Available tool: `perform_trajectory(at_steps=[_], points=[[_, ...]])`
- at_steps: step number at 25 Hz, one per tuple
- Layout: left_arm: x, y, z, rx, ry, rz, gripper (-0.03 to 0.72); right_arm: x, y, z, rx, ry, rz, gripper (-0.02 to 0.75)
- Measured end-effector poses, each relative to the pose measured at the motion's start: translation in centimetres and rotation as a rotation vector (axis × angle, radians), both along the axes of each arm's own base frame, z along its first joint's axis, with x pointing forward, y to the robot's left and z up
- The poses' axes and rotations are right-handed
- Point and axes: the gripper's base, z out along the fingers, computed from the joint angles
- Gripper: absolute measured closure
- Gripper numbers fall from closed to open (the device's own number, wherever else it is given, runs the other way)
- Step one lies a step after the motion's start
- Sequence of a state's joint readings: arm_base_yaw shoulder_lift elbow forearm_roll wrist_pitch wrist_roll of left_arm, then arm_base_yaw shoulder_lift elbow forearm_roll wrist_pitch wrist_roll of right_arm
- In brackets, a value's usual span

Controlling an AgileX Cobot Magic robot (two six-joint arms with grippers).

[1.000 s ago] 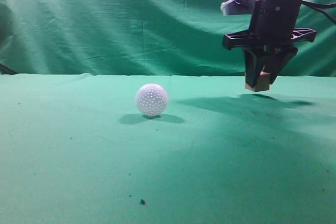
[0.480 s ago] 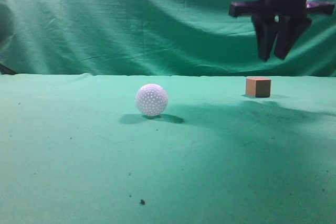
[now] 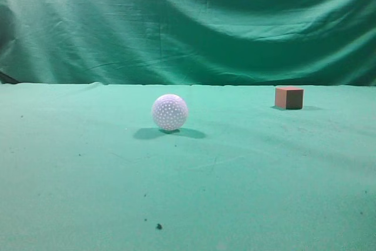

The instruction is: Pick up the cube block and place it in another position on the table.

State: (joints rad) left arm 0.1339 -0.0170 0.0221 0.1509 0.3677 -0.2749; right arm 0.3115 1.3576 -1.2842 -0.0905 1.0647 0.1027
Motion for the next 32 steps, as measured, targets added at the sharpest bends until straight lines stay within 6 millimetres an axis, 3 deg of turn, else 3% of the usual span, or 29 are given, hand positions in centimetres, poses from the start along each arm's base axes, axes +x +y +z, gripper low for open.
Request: perform_trajectory(at_steps=[8,15,19,24,28,32], points=[[0.0,0.0,0.0,0.0,0.0,0.0,0.453,-9.4,-2.4,-1.3,0.114,-0.08,-0.001,0.738],[0.0,0.0,0.0,0.0,0.0,0.0,0.453,-14.4,-3.7,-2.1,0.195,-0.198,0.006,0.738],[0.0,0.0,0.0,0.0,0.0,0.0,0.453,-15.9,-4.1,-2.1,0.188,-0.171,0.007,0.738],[0.0,0.0,0.0,0.0,0.0,0.0,0.453,-16.2,-4.5,-2.6,0.133,-0.129,0.008,0.738],[0.0,0.0,0.0,0.0,0.0,0.0,0.453,-16.8,-5.1,-3.2,0.126,-0.27,0.023,0.738],[0.0,0.0,0.0,0.0,0.0,0.0,0.453,-18.0,-6.0,-5.5,0.142,-0.457,-0.017,0.738]])
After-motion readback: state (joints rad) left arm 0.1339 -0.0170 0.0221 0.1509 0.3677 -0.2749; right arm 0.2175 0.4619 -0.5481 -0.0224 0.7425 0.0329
